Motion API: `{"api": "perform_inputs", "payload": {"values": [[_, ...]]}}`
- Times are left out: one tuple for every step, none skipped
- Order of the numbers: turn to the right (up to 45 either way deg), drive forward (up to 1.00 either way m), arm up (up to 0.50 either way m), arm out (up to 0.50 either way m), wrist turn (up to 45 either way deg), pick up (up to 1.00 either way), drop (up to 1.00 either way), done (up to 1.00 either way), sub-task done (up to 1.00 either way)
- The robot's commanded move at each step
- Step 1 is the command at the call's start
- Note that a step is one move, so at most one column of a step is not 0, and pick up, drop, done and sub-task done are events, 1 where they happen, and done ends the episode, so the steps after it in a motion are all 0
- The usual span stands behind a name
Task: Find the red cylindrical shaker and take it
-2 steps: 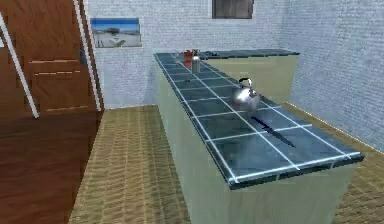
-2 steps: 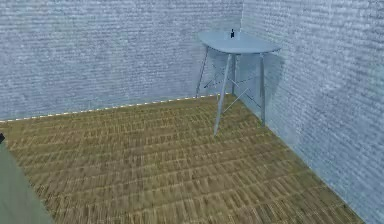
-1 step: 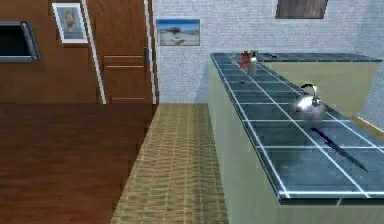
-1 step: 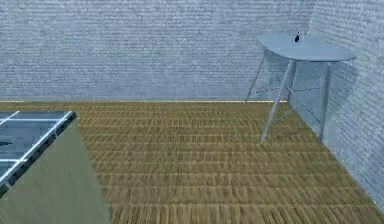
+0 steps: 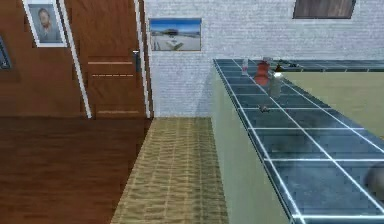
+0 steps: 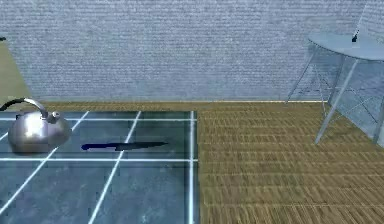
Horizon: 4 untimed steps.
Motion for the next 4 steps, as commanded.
{"api": "perform_inputs", "payload": {"values": [[0.0, 1.0, 0.0, 0.0, 0.0, 0.0, 0.0, 0.0, 0.0], [-9.0, 0.0, 0.0, 0.0, 0.0, 0.0, 0.0, 0.0, 0.0], [0.0, 0.2, 0.0, 0.0, 0.0, 0.0, 0.0, 0.0, 0.0], [-27.0, 0.0, 0.0, 0.0, 0.0, 0.0, 0.0, 0.0, 0.0]]}}
